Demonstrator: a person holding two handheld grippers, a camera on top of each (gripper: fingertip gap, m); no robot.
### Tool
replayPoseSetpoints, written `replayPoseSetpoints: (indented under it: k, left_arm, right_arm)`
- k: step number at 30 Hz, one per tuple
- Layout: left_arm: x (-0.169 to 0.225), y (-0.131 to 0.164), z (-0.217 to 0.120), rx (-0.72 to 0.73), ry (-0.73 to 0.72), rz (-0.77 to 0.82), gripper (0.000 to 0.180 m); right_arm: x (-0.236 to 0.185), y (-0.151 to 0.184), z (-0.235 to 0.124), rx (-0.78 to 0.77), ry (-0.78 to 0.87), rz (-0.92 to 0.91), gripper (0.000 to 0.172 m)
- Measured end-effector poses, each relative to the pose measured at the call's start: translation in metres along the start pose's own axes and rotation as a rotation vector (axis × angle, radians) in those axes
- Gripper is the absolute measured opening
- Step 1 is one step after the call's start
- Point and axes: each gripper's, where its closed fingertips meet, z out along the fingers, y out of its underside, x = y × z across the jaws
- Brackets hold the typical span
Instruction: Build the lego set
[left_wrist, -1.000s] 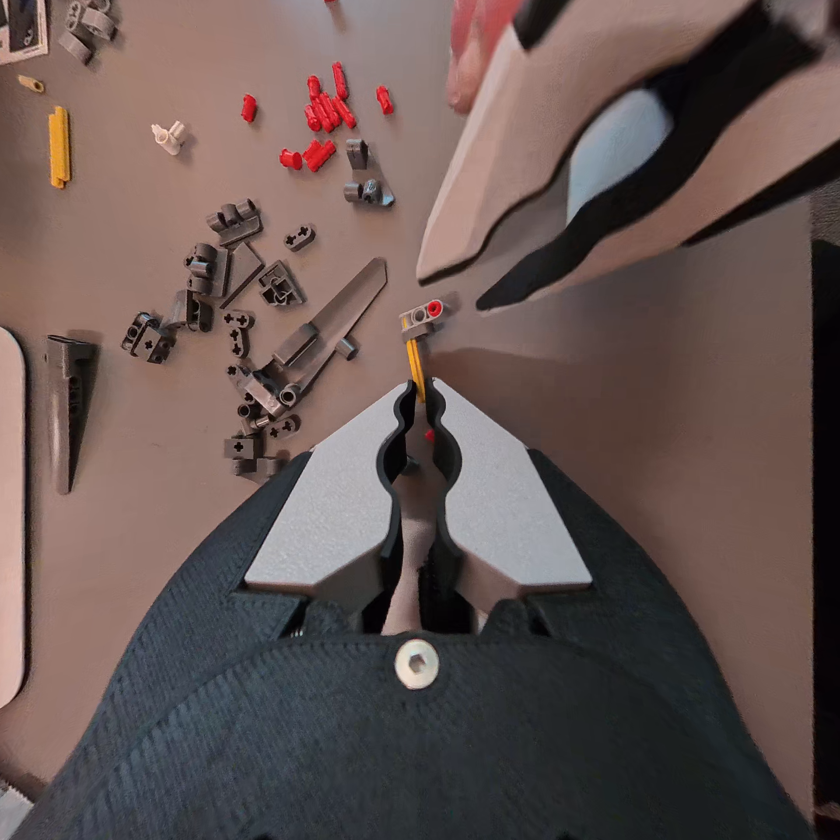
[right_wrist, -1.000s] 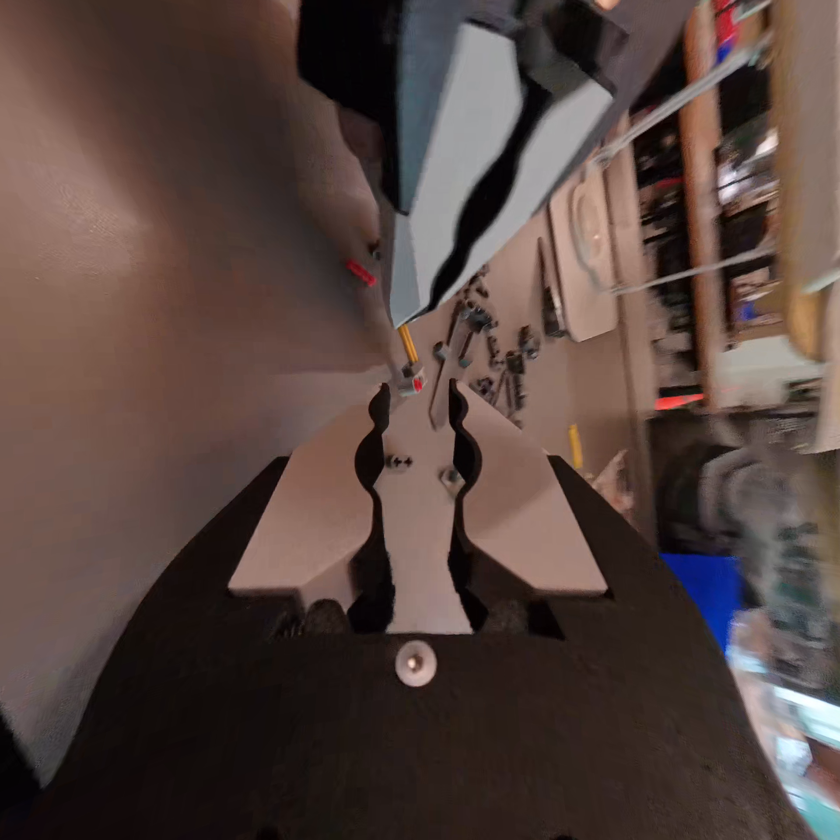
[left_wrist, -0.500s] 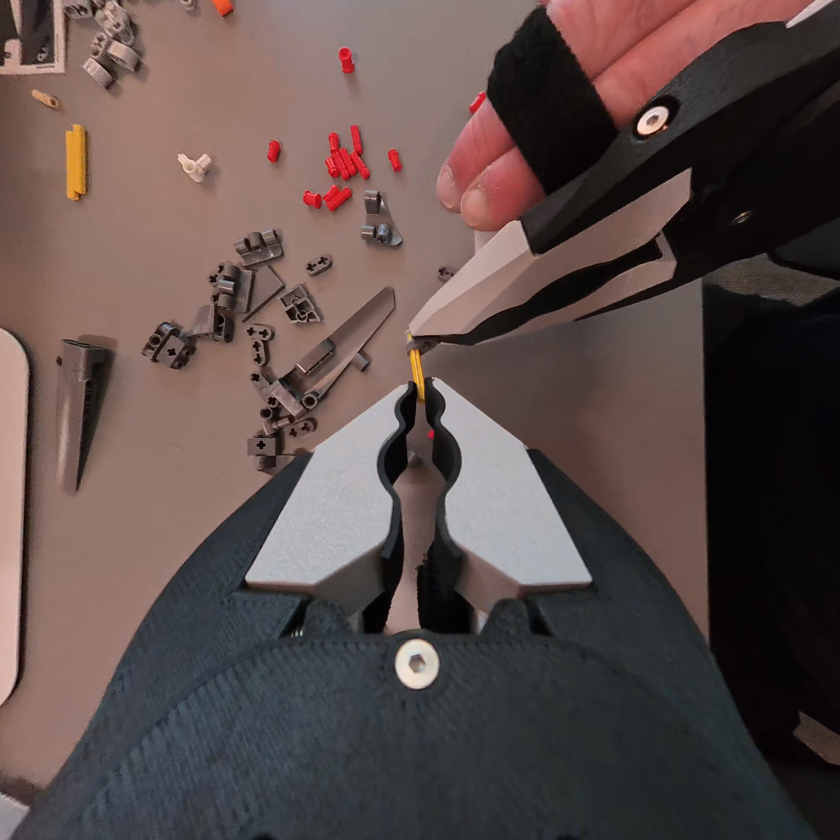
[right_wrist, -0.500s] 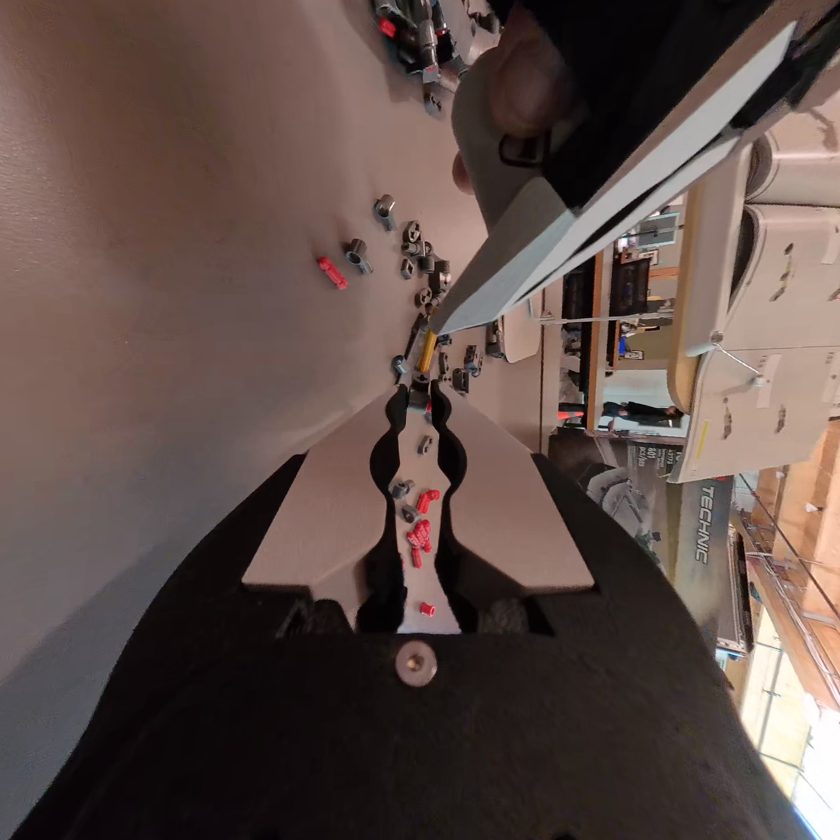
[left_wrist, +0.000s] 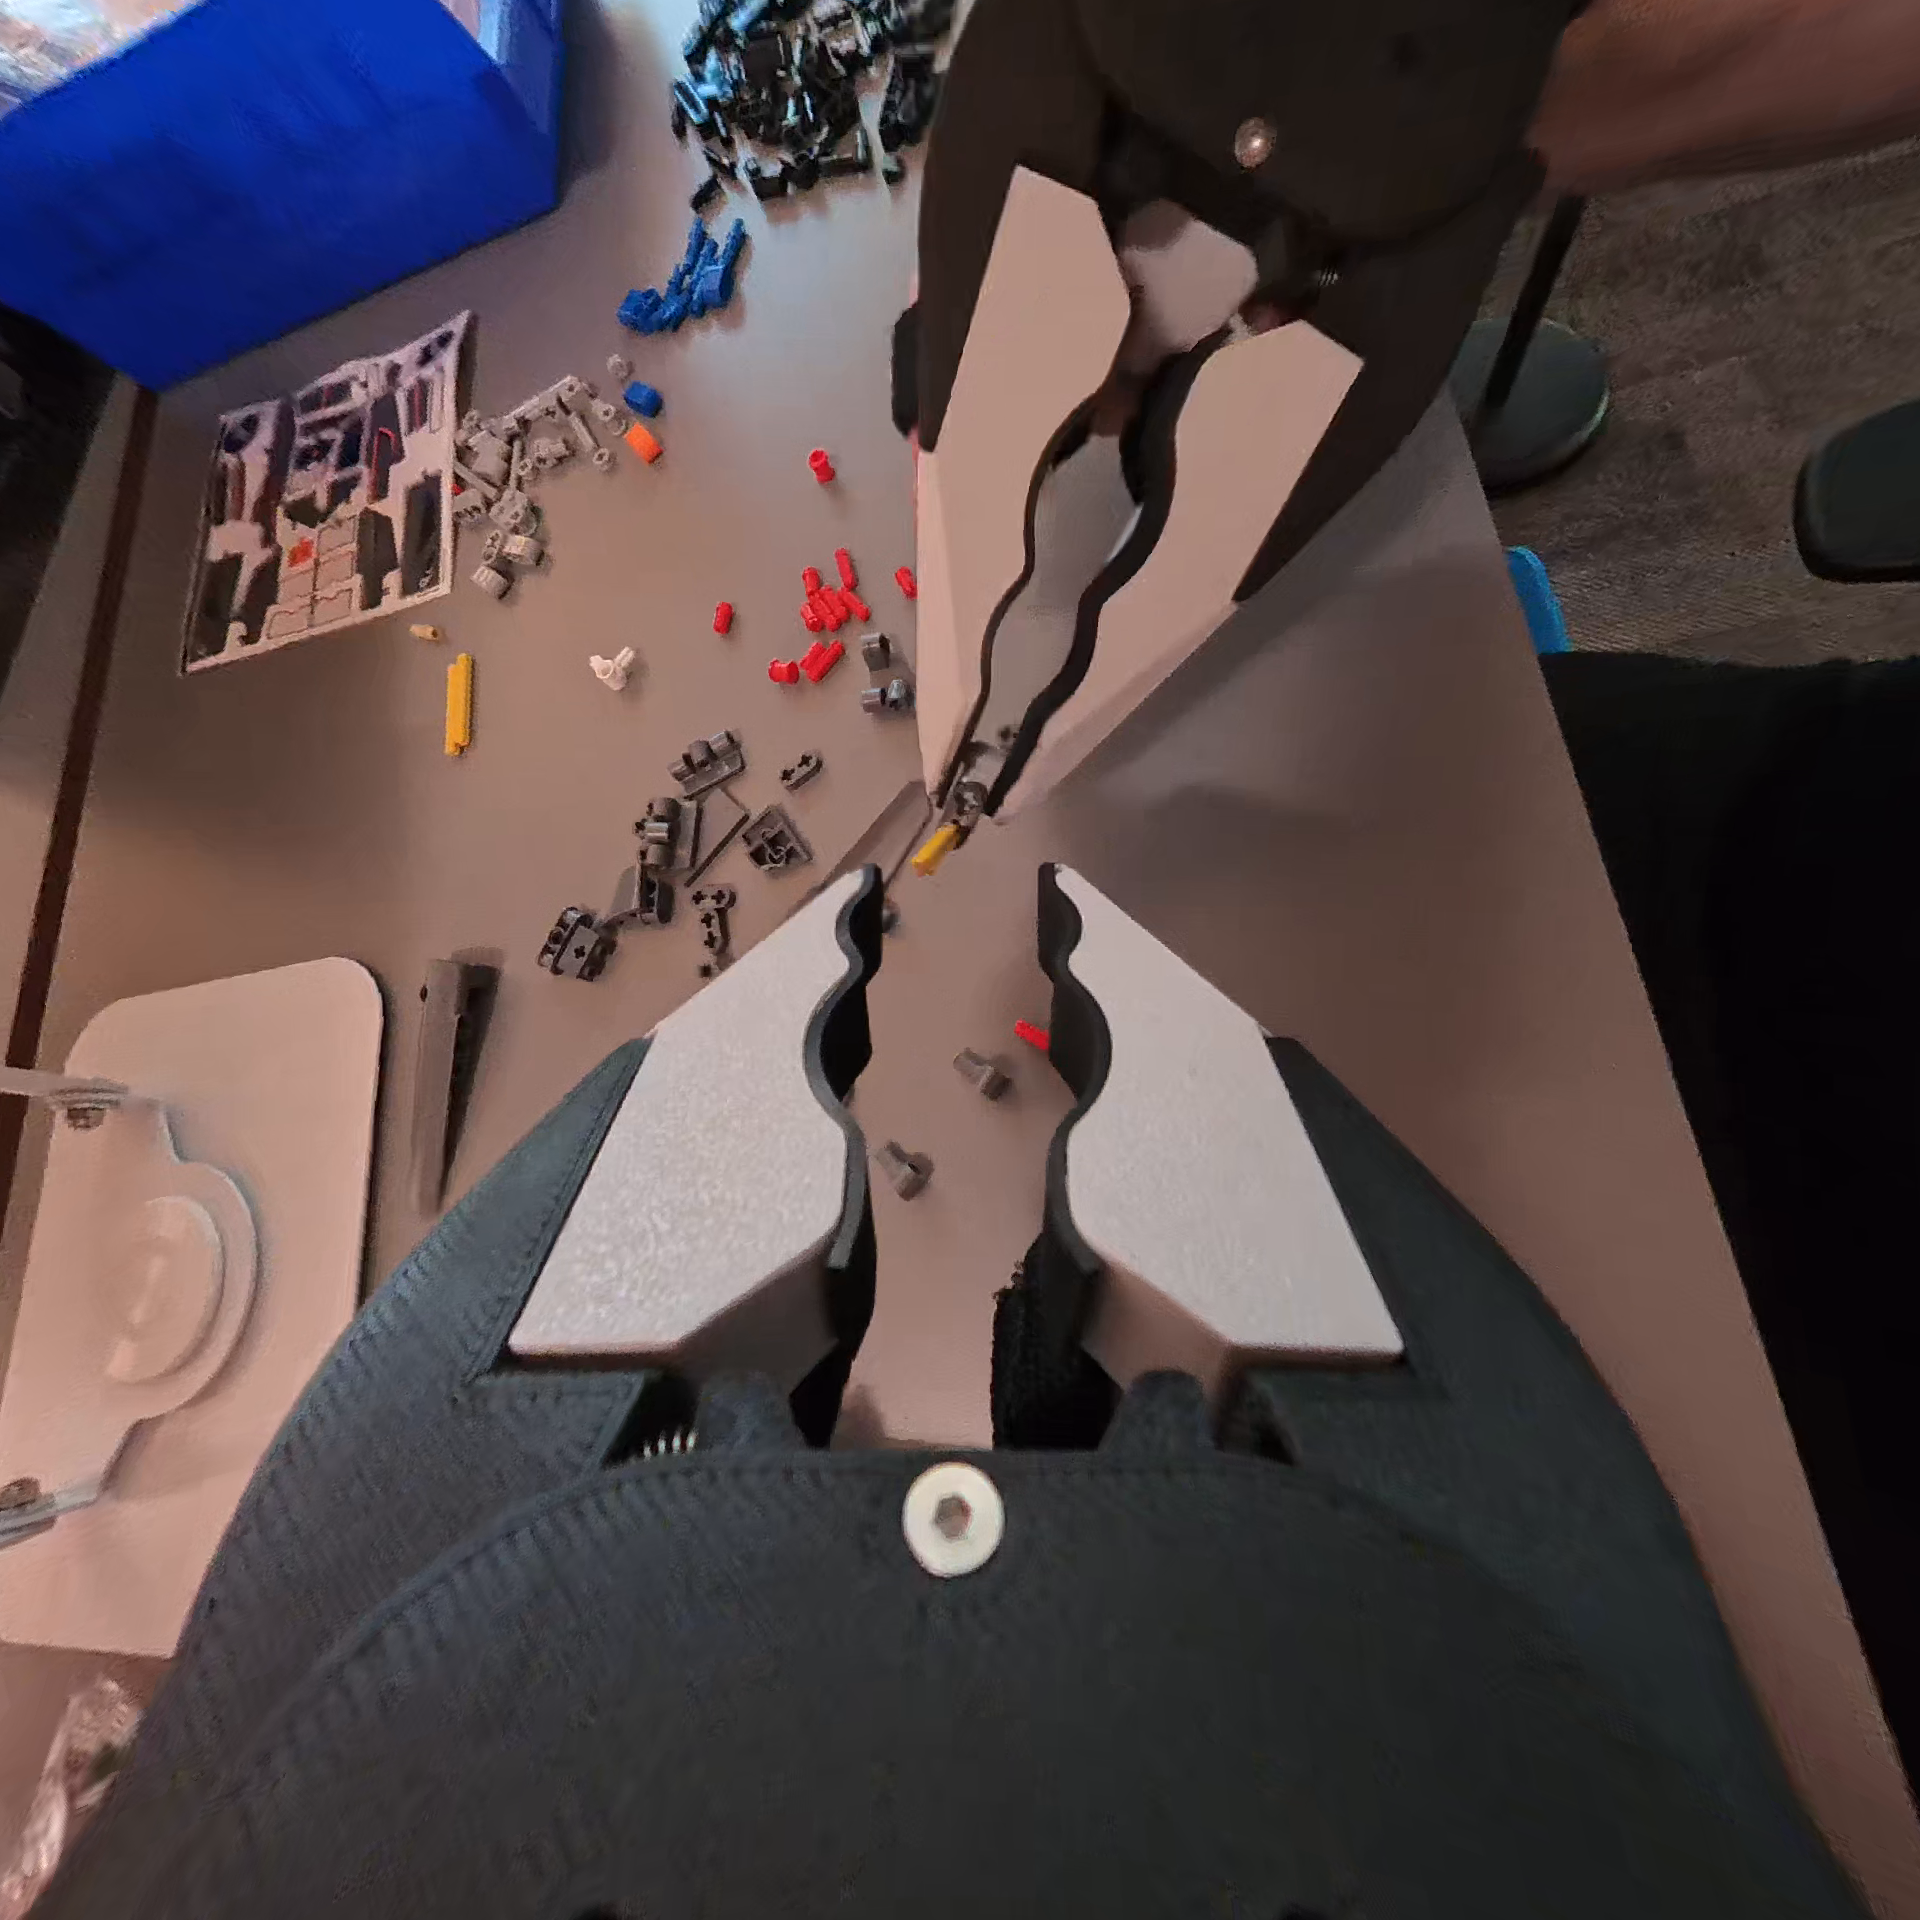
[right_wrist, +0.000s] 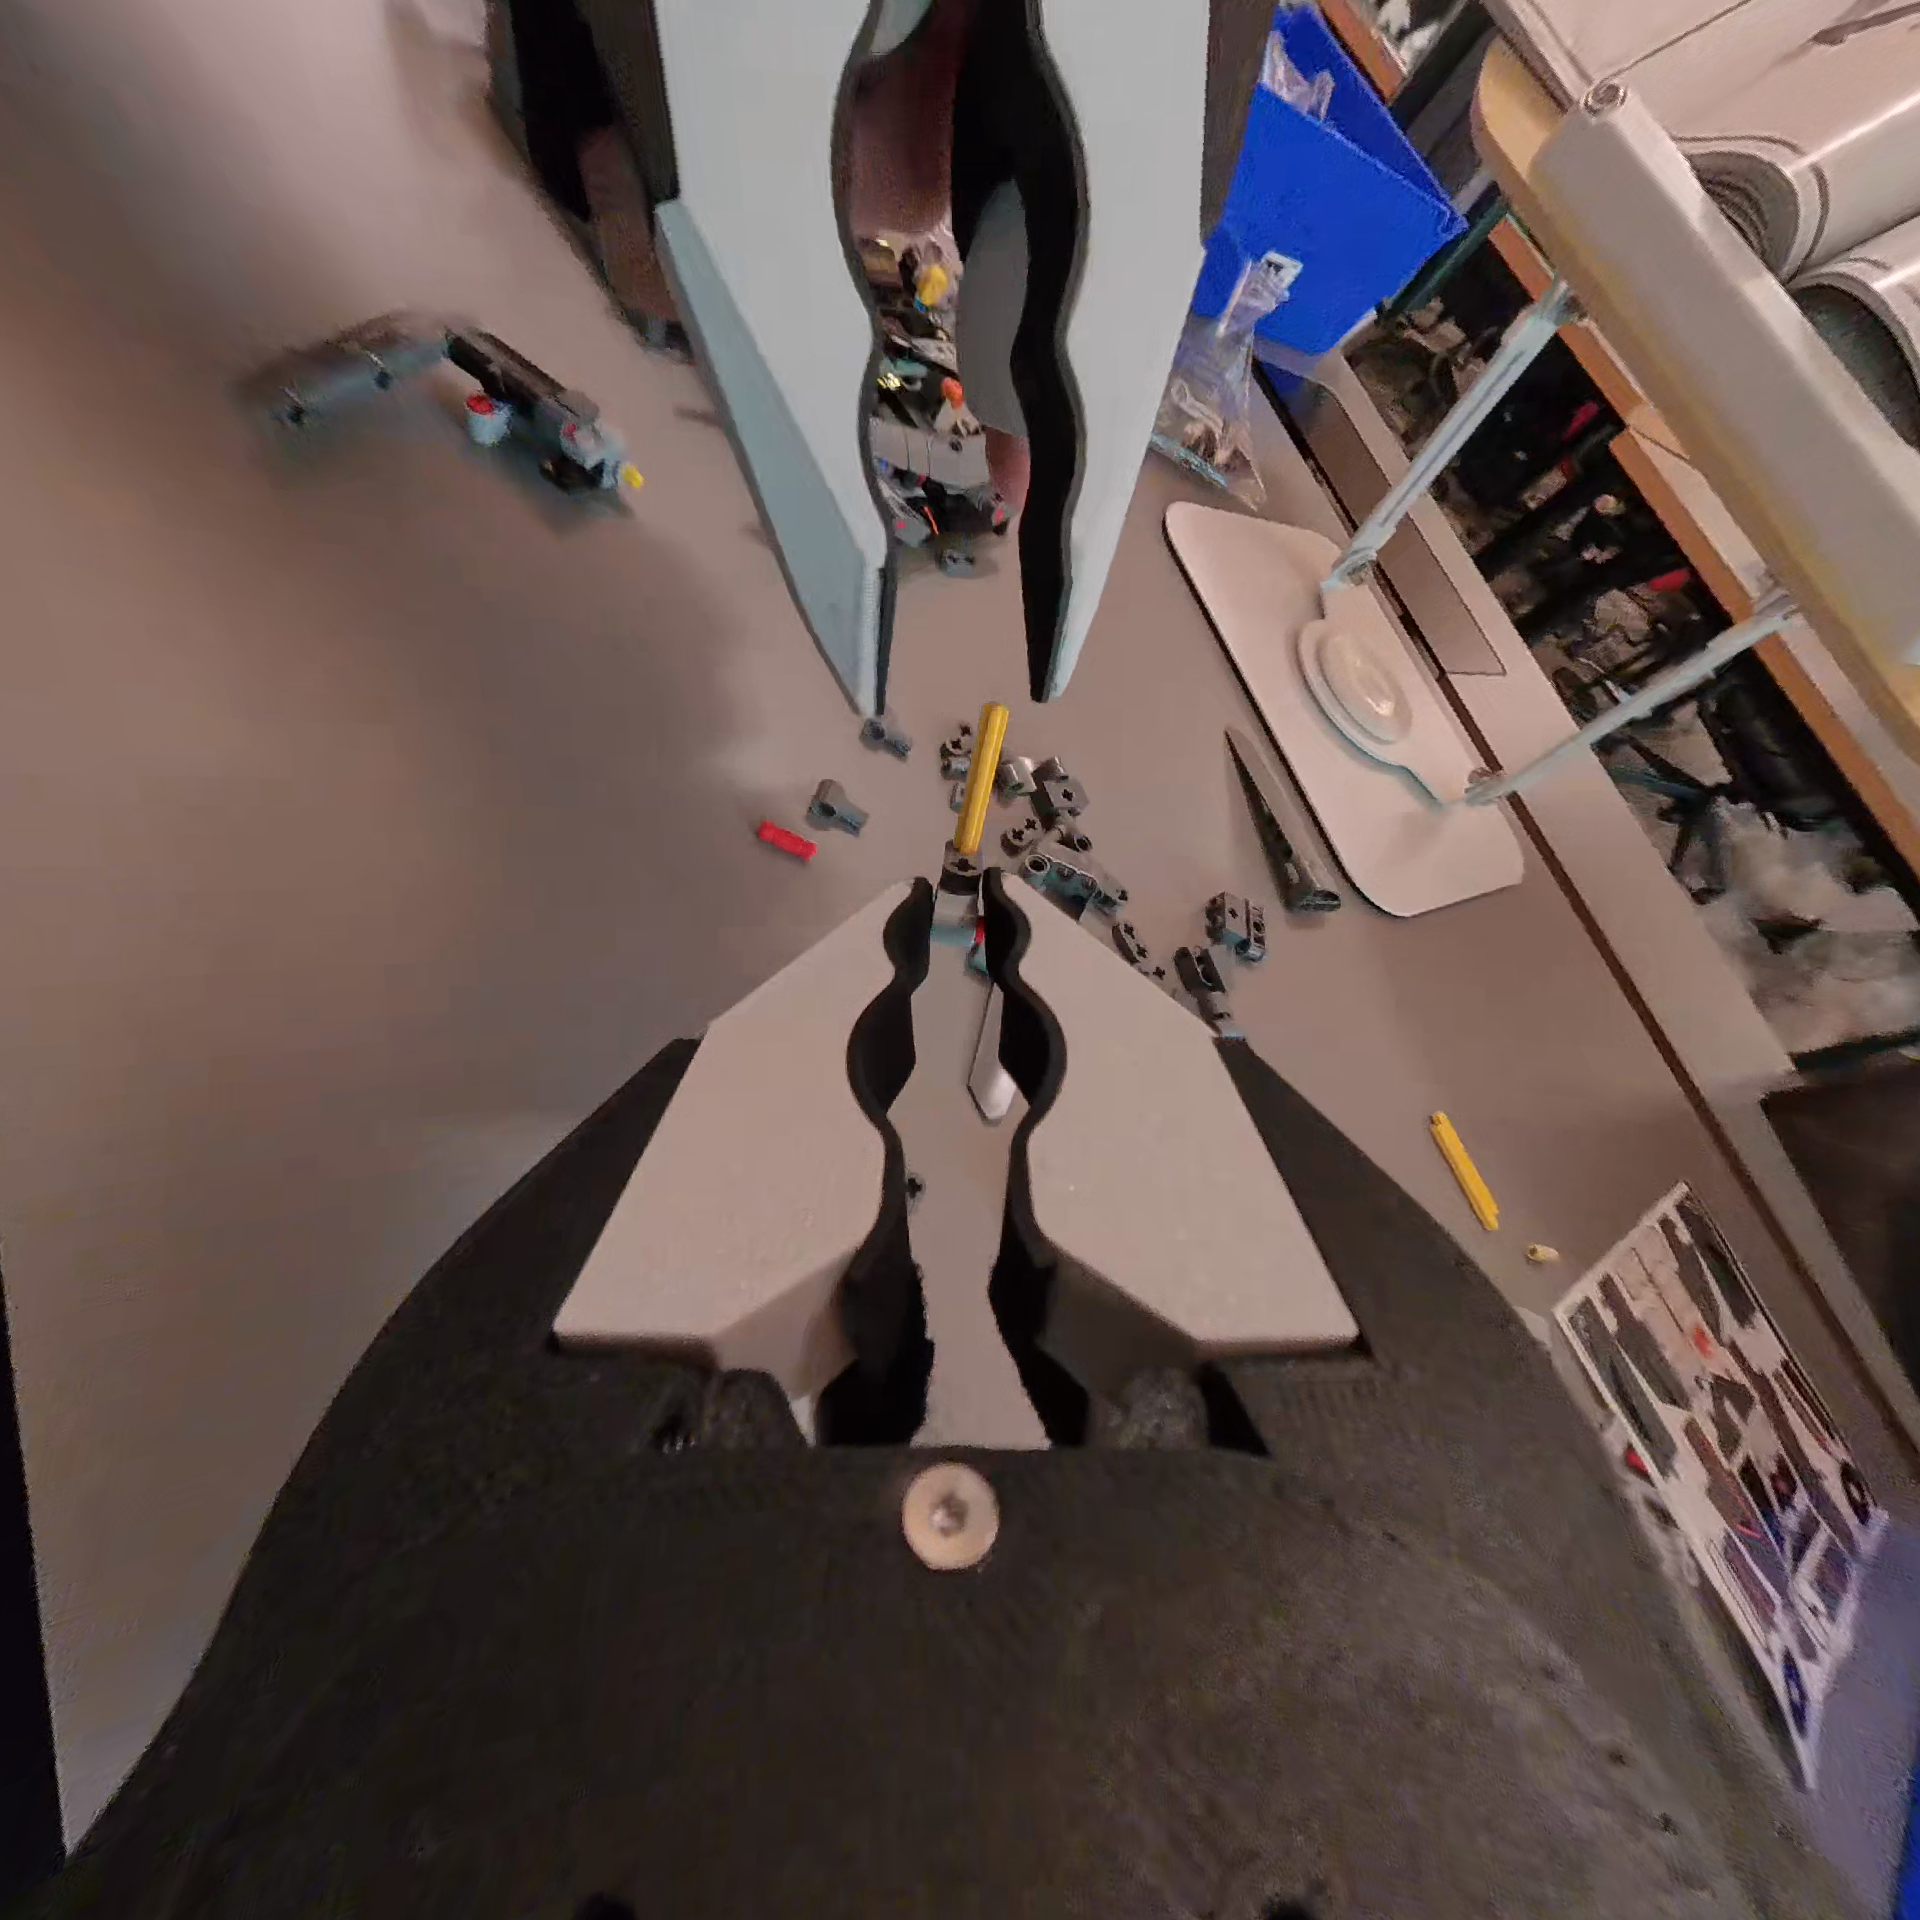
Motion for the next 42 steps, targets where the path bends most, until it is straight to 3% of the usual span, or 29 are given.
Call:
replayPoseSetpoints:
  k: [10,20,28,31,42]
  left_arm:
    - [-0.001,-0.009,0.005,0.039,0.024,-0.004,0.004]
    - [-0.005,-0.010,0.007,0.021,0.028,-0.031,0.009]
    - [-0.003,-0.014,0.010,0.040,0.063,-0.065,0.003]
    - [-0.009,-0.005,0.013,-0.034,0.049,-0.063,0.003]
    - [-0.013,0.048,0.036,-0.363,0.134,-0.099,0.003]
  right_arm:
    - [-0.003,-0.009,-0.004,0.082,-0.052,0.031,0.007]
    - [0.002,-0.011,-0.008,0.143,-0.072,0.089,0.007]
    - [0.006,-0.009,-0.010,0.163,-0.059,0.100,0.008]
    - [0.007,-0.005,-0.014,0.150,-0.069,0.113,0.028]
    - [0.010,0.027,-0.017,0.123,-0.050,0.074,0.011]
